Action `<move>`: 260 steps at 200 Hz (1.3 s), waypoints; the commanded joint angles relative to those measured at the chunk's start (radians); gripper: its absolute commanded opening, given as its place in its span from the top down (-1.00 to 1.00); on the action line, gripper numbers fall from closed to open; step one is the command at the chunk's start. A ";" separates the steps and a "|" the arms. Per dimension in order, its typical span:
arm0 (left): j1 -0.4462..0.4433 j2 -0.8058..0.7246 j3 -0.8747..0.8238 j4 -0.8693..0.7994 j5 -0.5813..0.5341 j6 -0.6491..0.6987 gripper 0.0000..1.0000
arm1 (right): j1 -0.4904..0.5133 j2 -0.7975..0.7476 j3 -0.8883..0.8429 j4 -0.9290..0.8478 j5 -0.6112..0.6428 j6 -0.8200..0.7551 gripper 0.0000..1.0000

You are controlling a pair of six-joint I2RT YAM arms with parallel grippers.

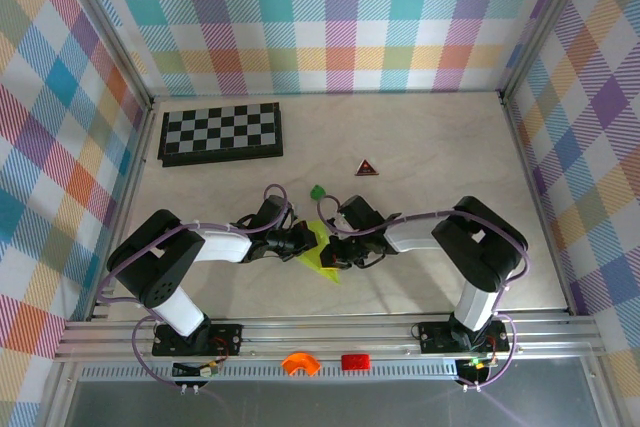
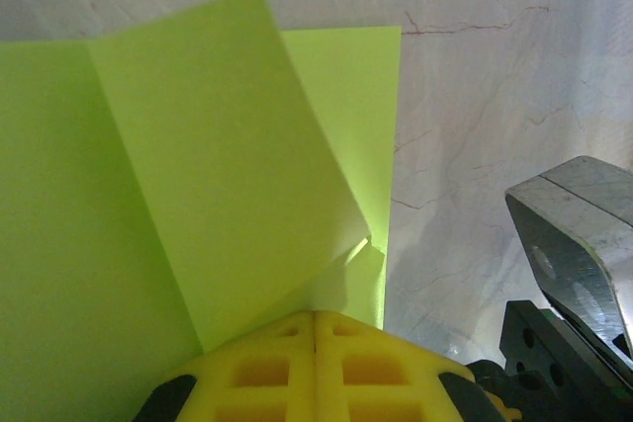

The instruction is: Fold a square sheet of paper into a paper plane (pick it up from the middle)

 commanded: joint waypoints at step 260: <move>-0.006 0.070 -0.035 -0.113 -0.064 0.014 0.97 | 0.041 -0.189 -0.026 -0.113 0.036 0.001 0.87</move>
